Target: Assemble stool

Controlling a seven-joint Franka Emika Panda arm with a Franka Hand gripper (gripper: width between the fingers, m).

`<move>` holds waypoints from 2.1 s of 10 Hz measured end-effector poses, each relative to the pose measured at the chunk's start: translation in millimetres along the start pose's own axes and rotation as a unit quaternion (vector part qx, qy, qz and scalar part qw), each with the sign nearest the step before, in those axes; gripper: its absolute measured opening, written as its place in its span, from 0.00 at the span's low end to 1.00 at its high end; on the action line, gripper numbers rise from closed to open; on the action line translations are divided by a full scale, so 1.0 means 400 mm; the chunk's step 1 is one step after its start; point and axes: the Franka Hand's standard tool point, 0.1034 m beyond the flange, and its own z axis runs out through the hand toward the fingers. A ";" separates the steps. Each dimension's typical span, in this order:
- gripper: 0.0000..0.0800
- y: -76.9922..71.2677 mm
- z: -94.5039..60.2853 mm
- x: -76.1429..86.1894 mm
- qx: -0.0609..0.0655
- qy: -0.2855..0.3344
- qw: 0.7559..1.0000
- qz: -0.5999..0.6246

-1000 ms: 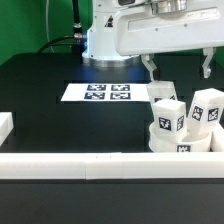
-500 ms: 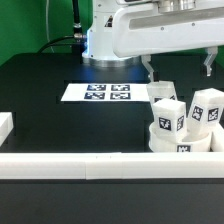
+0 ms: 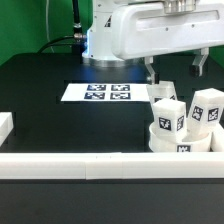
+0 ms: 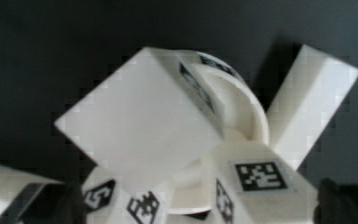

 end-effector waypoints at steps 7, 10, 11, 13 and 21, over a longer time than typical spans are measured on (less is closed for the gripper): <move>0.81 0.026 0.038 -0.035 -0.002 -0.019 0.990 -0.141; 0.65 0.026 0.041 -0.037 -0.002 -0.020 0.990 -0.138; 0.48 0.026 0.041 -0.037 -0.003 -0.020 0.990 -0.138; 0.42 0.027 0.041 -0.037 -0.003 -0.020 0.992 -0.125; 0.42 0.003 0.045 -0.033 -0.008 -0.017 0.963 0.271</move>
Offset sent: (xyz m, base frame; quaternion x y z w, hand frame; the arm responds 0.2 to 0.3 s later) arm -0.0068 -0.0009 -0.0140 0.0247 0.0061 -0.1516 0.9881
